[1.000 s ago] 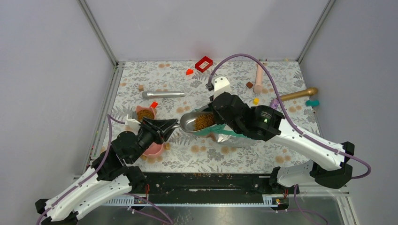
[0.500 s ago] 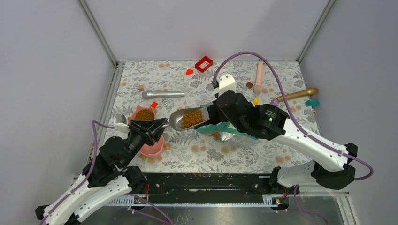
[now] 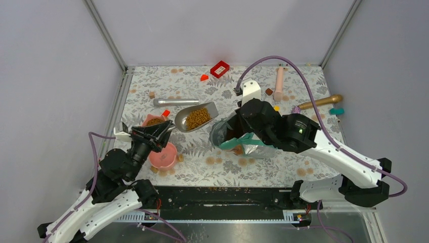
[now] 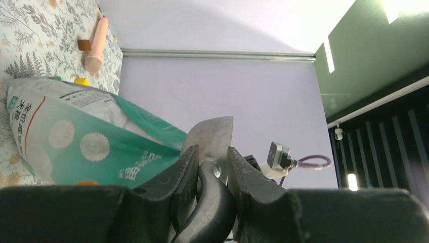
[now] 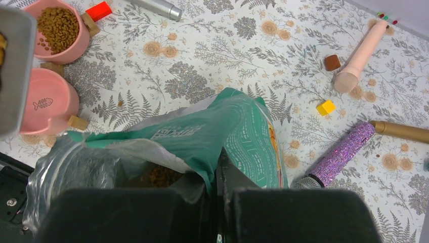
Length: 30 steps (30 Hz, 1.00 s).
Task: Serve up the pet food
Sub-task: Collect the pet food from the pet food bag, then pour the pet food into the pet food bowl.
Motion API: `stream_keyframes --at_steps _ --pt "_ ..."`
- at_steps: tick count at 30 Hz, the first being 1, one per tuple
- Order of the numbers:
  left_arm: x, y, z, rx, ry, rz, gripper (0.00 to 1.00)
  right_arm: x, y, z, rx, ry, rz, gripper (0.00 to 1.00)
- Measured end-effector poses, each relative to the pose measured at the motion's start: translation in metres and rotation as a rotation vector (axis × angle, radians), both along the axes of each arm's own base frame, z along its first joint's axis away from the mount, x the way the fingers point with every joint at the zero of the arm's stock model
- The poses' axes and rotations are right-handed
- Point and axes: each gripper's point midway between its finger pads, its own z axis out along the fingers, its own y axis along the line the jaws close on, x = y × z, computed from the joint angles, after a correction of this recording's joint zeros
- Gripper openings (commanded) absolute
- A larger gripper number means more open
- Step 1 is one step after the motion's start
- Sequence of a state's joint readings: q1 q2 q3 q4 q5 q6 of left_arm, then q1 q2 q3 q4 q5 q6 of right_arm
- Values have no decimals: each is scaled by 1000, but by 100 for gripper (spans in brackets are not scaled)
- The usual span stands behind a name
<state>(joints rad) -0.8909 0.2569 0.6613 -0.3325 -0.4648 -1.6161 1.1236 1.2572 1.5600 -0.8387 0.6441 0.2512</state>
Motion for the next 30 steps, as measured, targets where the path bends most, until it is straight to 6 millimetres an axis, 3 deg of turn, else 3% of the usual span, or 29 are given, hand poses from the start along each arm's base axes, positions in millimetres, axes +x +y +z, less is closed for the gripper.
stream_keyframes --at_steps 9,13,24,30 --pt "16 4 2 73 46 85 0 -3 -5 1 8 -3 0 0" --pt "26 20 -3 124 99 191 0 -3 -7 2 17 -7 0 0" --pt "54 73 -59 279 270 560 0 -10 -5 1 63 4 33 0" --pt "80 110 -87 308 370 753 0 -12 -3 0 73 8 46 0"
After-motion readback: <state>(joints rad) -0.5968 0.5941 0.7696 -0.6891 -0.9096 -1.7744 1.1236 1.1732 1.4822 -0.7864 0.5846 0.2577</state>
